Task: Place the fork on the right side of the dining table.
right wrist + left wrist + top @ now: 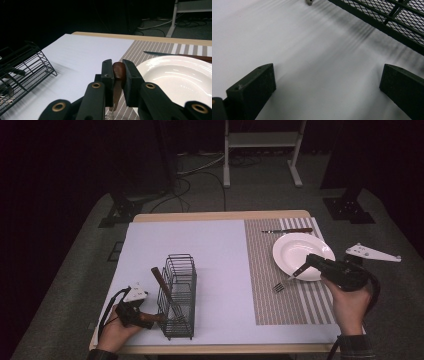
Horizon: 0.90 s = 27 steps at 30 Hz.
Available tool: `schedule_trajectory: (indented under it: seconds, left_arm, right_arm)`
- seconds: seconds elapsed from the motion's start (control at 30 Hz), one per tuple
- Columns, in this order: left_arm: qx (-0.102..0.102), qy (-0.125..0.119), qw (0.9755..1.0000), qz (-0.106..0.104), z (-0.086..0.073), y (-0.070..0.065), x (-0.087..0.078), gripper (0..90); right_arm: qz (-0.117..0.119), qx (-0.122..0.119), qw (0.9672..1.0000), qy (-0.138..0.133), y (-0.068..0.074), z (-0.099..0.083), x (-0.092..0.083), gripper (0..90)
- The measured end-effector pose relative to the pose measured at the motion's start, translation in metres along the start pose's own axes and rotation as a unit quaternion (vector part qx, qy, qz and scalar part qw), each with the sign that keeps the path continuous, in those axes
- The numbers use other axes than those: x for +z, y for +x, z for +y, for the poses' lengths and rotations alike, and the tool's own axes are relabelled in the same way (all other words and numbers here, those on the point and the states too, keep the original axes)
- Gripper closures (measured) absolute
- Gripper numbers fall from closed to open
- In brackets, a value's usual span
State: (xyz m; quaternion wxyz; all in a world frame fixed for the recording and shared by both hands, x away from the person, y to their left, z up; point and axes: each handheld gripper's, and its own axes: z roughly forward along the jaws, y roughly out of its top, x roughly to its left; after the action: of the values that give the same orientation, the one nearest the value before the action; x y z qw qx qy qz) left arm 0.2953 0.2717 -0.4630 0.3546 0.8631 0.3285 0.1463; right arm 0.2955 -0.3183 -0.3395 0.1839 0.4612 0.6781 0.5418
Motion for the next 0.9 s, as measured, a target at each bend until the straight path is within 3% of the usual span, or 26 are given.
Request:
schedule_trajectory:
  seconds: [0.5,0.9]
  left_arm:
    - [0.0,0.0,1.0,0.0,0.0,0.0,0.0,0.0]
    - [0.0,0.0,1.0,0.0,0.0,0.0,0.0,0.0]
  right_arm:
    - [-0.02,0.007,0.9998,0.0,-0.007,-0.008,-0.008,77.7]
    - [-0.052,0.013,0.9986,0.001,-0.018,-0.022,-0.019,73.3]
